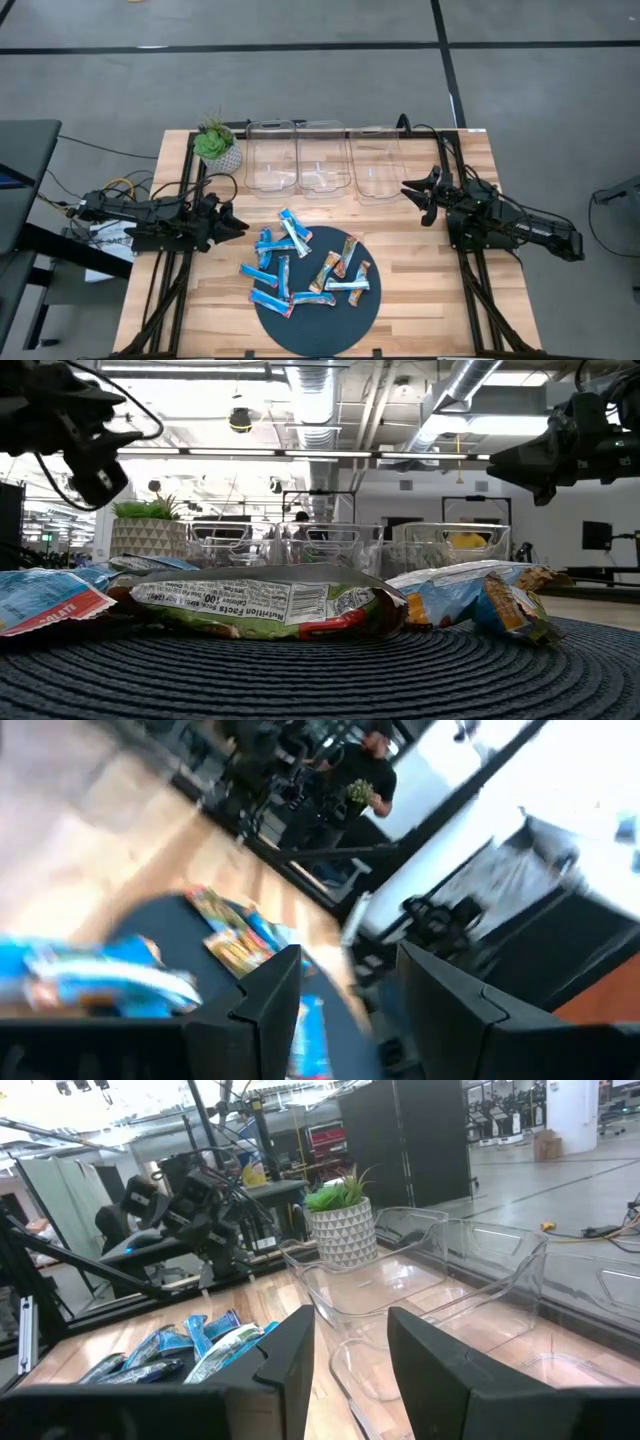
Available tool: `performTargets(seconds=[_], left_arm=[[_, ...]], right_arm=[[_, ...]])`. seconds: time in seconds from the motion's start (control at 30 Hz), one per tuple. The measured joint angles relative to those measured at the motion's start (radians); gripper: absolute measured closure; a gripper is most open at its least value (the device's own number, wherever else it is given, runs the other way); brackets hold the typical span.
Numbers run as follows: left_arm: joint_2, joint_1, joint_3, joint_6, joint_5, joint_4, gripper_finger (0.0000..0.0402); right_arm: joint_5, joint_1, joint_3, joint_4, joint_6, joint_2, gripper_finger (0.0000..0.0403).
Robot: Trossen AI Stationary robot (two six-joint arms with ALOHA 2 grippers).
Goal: Pick and place Granola Bars by type
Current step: Put the blue granola bar into the left transparent bin
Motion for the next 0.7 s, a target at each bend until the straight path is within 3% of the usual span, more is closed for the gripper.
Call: performTargets(seconds=[0.23, 0.4, 0.7], left_arm=[[0.000, 0.000, 0.000, -0.147, -0.057, 0.010, 0.0242], [0.012, 0.000, 0.015, -0.147, -0.125, -0.022, 0.0242], [0.223, 0.000, 0.101, -0.113, -0.229, -0.117, 0.0242]], right_arm=[[0.000, 0.000, 0.000, 0.000, 0.000, 0.000, 0.0280], [0.000, 0.000, 0.000, 0.000, 0.000, 0.000, 0.0280], [0.000, 0.000, 0.000, 0.000, 0.000, 0.000, 0.0280]])
